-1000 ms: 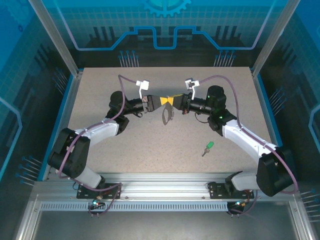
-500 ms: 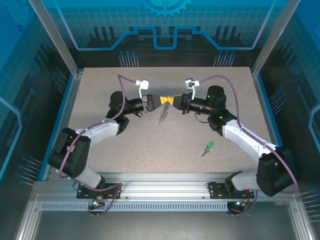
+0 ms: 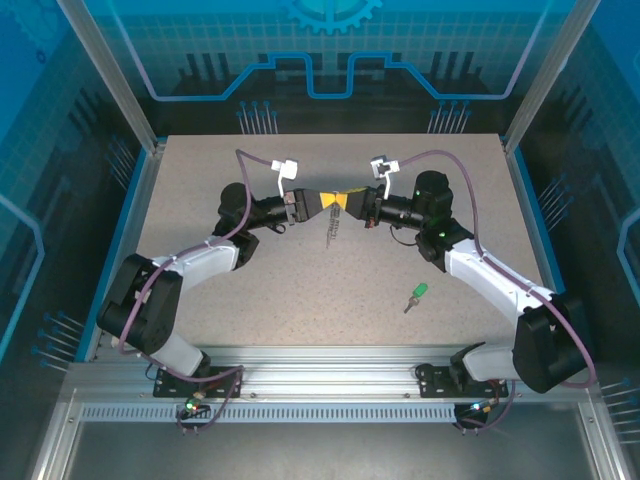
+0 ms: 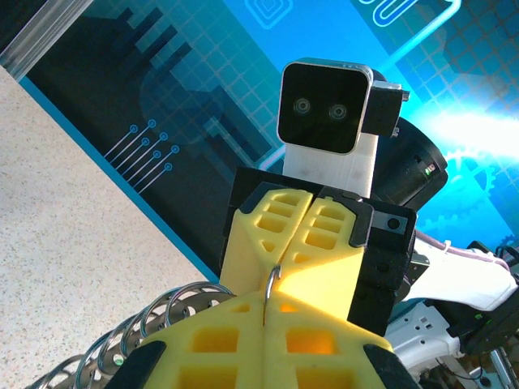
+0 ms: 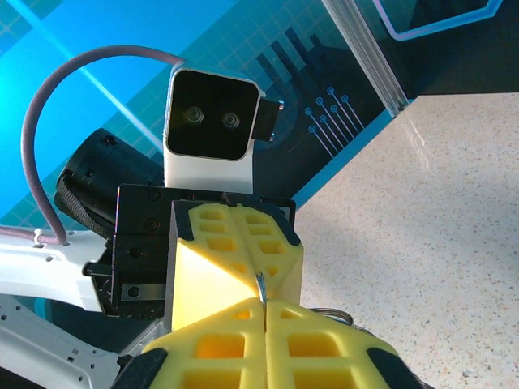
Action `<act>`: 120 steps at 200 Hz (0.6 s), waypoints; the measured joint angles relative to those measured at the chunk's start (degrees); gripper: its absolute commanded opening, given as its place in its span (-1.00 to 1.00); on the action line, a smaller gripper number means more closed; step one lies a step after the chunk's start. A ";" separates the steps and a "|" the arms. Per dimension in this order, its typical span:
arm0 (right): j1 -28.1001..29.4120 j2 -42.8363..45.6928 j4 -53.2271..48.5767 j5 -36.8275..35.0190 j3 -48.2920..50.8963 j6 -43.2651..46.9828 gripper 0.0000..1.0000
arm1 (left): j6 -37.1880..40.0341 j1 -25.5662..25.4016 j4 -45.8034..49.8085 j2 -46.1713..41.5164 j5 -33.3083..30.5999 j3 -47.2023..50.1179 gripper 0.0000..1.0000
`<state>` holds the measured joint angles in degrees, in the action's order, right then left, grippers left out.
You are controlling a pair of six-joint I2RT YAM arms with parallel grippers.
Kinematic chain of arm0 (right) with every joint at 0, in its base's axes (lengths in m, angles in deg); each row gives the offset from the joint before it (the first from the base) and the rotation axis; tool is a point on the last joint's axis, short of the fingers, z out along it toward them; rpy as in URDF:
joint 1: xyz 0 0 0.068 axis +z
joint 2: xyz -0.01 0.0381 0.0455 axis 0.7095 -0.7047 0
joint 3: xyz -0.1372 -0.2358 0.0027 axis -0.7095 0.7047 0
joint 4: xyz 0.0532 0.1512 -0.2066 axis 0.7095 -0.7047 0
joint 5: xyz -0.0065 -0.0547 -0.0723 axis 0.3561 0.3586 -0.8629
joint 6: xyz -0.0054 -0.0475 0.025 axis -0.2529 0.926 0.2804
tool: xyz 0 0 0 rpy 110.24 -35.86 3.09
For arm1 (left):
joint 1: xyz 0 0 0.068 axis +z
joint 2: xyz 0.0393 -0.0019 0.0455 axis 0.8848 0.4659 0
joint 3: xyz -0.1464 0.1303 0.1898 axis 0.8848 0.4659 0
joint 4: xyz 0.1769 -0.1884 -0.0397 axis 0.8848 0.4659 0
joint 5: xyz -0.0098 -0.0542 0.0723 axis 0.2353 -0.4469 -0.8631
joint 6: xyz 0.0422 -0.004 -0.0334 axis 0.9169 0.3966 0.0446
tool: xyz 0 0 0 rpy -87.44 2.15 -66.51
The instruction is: Put the keys on the keyring
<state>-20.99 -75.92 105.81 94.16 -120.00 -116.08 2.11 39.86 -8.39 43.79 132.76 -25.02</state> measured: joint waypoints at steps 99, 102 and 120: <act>-6.08 19.08 -23.21 -13.62 0.44 -0.24 0.40 | 3.10 -0.70 -1.66 -0.44 -0.46 1.90 -1.00; -6.05 19.43 -24.79 -14.53 0.35 -0.20 0.40 | 3.13 -0.70 -1.73 -0.48 -0.46 1.95 -1.00; -6.08 20.26 -35.80 -21.07 -0.37 0.61 0.31 | 3.17 -0.70 -1.81 -1.27 -0.44 2.38 -1.00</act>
<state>-27.07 -55.66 70.01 73.09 -120.37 -115.47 5.28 39.16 -10.20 42.53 132.33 -22.64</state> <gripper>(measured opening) 0.679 0.065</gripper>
